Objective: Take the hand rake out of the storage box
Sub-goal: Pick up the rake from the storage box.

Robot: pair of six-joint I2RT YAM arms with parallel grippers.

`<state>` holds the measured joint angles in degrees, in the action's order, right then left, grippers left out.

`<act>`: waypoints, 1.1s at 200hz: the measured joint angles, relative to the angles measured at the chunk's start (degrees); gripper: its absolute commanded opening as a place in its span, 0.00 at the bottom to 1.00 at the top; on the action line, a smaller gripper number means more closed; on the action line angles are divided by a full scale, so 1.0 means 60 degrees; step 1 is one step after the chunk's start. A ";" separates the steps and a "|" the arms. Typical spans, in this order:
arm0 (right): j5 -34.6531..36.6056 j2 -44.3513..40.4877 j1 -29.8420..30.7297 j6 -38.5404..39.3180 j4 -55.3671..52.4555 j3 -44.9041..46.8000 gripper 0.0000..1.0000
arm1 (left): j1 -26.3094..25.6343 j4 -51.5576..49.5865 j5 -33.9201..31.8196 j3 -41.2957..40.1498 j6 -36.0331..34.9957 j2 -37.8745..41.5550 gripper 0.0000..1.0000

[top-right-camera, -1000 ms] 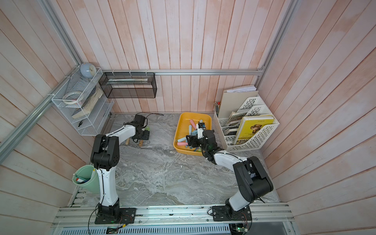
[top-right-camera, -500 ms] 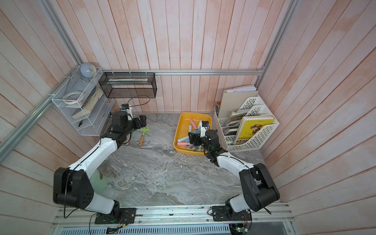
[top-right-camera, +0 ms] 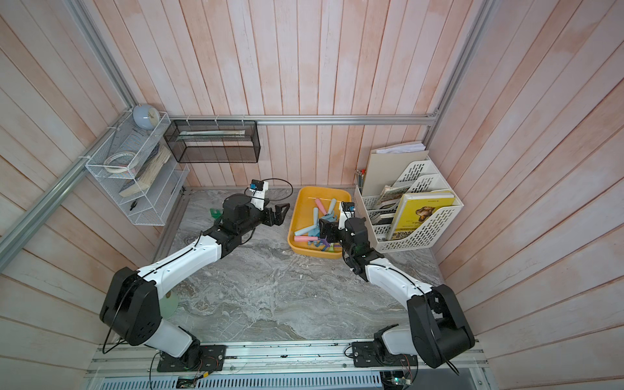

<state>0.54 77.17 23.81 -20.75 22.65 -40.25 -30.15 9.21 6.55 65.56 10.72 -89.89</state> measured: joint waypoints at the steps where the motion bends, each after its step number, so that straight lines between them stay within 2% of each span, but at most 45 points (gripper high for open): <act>1: 0.0004 -0.0004 0.0000 0.0000 0.0000 0.0000 0.92 | -0.0007 0.0004 -0.0007 0.0000 -0.0015 -0.0004 1.00; 41: 0.0153 -0.0127 -0.0076 -0.0033 -0.0106 0.0040 0.91 | -0.0248 -0.0091 -0.0499 0.0215 -0.0765 -0.0441 1.00; 85: 0.0153 -0.0127 -0.0127 -0.0033 -0.0113 0.0040 0.92 | -0.1075 -0.0998 -0.1147 0.1151 -0.1679 -0.1483 1.00; 114: 0.0171 -0.0142 -0.0197 -0.0036 -0.0102 0.0106 0.92 | -0.1217 -0.1847 -0.1140 0.1916 -0.1752 -0.2237 1.00; 135: 0.0186 -0.0149 -0.0397 -0.0058 -0.0113 0.0270 0.92 | -0.1209 -0.2339 -0.1118 0.2645 -0.1606 -0.2834 0.89; 149: 0.0189 -0.0149 -0.0554 -0.0109 -0.0117 0.0328 0.92 | -0.1209 -0.2608 -0.1027 0.3024 -0.1523 -0.3184 0.72; 166: 0.0189 -0.0149 -0.0703 -0.0178 -0.0120 0.0346 0.92 | -0.1209 -0.2903 -0.0871 0.3552 -0.1341 -0.3701 0.60; 195: 0.0186 -0.0149 -0.0878 -0.0313 -0.0120 0.0346 0.91 | -0.1220 -0.3595 -0.0470 0.4743 -0.1698 -0.4856 0.58; 220: 0.0171 -0.0146 -0.1024 -0.0397 -0.0117 0.0364 0.91 | -0.1220 -0.4415 -0.0368 0.5482 -0.2608 -0.5719 0.58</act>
<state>1.56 76.29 17.67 -23.14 21.96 -38.06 -37.47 -17.28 4.34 98.45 -4.93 -124.20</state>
